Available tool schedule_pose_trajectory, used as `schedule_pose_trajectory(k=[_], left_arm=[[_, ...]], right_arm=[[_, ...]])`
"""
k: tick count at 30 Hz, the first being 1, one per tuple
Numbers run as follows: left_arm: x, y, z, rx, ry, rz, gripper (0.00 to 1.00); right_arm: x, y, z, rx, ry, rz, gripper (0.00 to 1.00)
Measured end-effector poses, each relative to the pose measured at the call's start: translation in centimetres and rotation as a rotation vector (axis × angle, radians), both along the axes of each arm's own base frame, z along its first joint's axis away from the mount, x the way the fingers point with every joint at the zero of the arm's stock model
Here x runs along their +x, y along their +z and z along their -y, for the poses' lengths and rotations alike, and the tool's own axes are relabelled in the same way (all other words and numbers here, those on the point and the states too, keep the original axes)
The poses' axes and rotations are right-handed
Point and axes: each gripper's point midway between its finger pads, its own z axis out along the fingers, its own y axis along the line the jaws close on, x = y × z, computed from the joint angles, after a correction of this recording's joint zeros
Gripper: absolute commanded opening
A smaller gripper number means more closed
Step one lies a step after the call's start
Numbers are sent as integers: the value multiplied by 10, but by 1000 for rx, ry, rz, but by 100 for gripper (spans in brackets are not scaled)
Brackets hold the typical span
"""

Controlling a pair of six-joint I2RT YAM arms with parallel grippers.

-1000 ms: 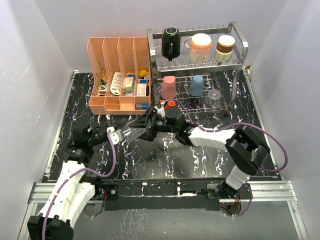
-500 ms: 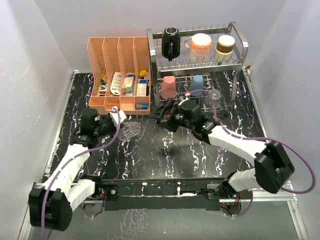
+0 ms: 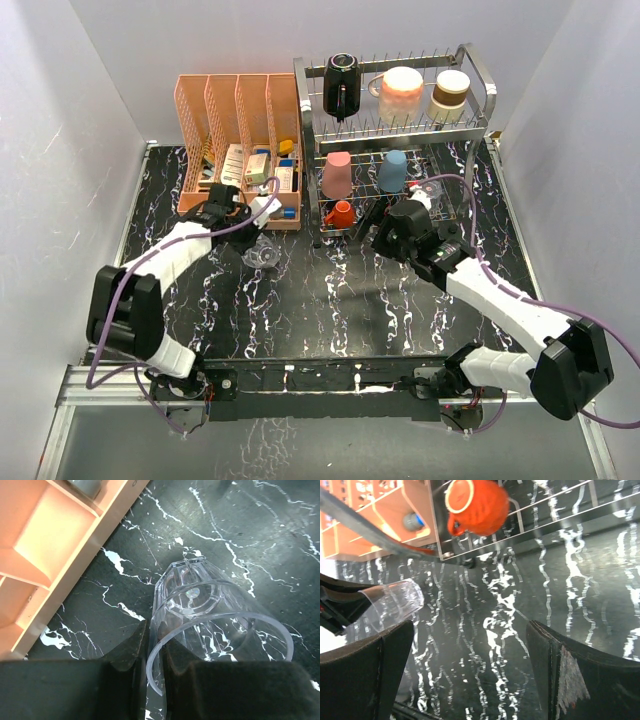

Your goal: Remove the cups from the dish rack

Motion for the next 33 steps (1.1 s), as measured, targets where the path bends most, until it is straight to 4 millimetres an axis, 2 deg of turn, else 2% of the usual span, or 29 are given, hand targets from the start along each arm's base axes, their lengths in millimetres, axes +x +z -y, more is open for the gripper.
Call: schedule_pose_trajectory(k=[3, 10, 14, 18, 23, 26, 30, 33], left_arm=[[4, -13, -2, 40, 25, -50, 0], [28, -14, 4, 42, 87, -86, 0], [33, -13, 7, 27, 115, -103, 21], [38, -2, 12, -4, 139, -104, 44], [48, 19, 20, -50, 159, -83, 61], [45, 27, 21, -64, 164, -86, 74], [35, 41, 15, -106, 180, -107, 83], [32, 54, 3, -148, 210, -107, 87]], right_arm=[[1, -4, 15, -68, -28, 7, 96], [3, -14, 40, -214, -63, 22, 94], [7, -19, 48, -286, -63, 27, 94], [14, -24, 51, -349, -49, 31, 93], [27, -26, 47, -402, -20, 49, 93], [40, -25, 40, -421, -1, 76, 93], [62, -25, 27, -446, 39, 124, 93], [79, -28, 14, -466, 86, 162, 93]])
